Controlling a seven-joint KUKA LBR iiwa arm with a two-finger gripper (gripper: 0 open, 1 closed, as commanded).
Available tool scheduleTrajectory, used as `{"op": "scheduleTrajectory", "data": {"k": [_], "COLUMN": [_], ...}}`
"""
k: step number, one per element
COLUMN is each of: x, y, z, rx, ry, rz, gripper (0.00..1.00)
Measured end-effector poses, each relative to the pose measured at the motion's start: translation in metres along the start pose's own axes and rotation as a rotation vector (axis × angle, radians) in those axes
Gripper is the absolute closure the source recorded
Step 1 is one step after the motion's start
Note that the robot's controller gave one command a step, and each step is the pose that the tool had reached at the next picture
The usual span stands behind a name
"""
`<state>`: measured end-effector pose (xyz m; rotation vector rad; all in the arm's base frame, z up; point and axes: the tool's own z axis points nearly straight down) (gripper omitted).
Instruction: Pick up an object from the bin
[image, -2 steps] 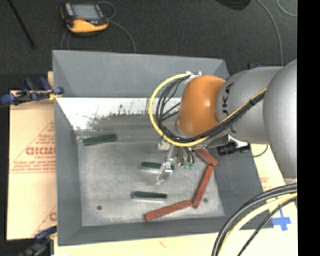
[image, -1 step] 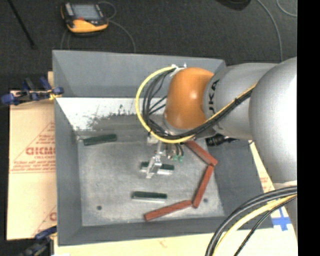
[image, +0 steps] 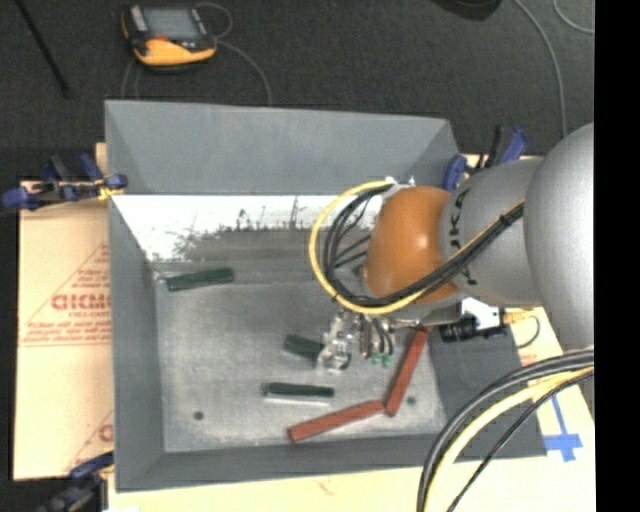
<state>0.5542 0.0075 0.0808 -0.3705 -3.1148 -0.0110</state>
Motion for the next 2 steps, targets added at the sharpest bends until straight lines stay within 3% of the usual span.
{"op": "scheduleTrajectory", "data": {"k": [1, 2], "x": [0.000, 0.022], "y": [0.000, -0.014], "z": [0.000, -0.130], "rx": [0.000, 0.006], "ry": [0.000, -0.009], "rz": [0.000, -0.023], "gripper": [1.00, 1.00]}}
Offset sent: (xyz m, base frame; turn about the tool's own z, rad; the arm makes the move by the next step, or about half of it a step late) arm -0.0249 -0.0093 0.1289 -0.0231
